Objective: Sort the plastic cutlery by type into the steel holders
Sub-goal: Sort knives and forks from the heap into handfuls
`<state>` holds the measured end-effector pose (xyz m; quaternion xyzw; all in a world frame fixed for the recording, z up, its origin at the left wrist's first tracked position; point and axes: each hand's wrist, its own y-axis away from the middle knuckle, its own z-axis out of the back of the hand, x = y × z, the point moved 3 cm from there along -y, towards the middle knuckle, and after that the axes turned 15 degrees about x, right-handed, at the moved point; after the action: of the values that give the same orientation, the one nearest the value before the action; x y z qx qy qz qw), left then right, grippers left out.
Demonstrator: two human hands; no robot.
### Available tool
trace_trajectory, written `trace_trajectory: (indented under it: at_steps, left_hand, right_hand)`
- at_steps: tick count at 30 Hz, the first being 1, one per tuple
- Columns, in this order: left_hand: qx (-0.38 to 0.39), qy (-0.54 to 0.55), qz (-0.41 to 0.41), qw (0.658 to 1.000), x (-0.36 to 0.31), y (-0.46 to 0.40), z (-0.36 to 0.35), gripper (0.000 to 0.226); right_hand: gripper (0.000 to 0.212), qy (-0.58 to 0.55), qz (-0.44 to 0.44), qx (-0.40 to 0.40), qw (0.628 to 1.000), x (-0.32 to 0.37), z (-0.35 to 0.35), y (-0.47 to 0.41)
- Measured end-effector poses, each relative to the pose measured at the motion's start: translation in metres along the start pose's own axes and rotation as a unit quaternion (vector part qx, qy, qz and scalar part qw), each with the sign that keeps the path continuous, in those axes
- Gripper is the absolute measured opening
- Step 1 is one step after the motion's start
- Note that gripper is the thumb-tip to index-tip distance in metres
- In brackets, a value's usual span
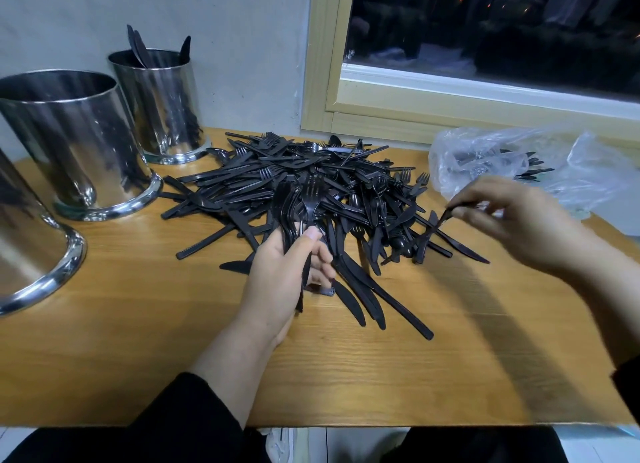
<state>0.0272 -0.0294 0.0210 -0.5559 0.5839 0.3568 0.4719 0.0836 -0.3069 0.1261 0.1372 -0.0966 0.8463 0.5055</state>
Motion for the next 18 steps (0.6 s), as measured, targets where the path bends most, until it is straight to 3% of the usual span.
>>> trace_trajectory:
  at_steps: [6, 12, 15, 16, 18]
  left_hand:
    - [0.057, -0.020, 0.008, 0.998, 0.000, 0.002, -0.005, 0.019]
    - [0.112, -0.062, 0.029, 0.991, 0.001, 0.007, -0.006, 0.014]
    - [0.084, -0.042, 0.042, 0.995, 0.005, 0.006, 0.000, 0.010]
    - [0.066, -0.032, 0.043, 0.996, 0.006, 0.005, 0.002, 0.009]
    - [0.034, -0.018, 0.039, 0.999, 0.007, 0.003, 0.005, 0.011]
  right_hand:
    - [0.004, -0.060, 0.018, 0.045, 0.997, 0.061, 0.003, -0.004]
    - [0.018, -0.093, 0.033, -0.003, 0.995, 0.090, -0.041, -0.031]
    - [0.033, -0.110, -0.029, -0.075, 0.991, 0.083, -0.051, -0.034]
    - [0.040, -0.081, -0.068, -0.071, 0.992, 0.077, -0.054, -0.033]
    - [0.053, -0.015, -0.150, 0.007, 0.988, 0.067, -0.068, -0.029]
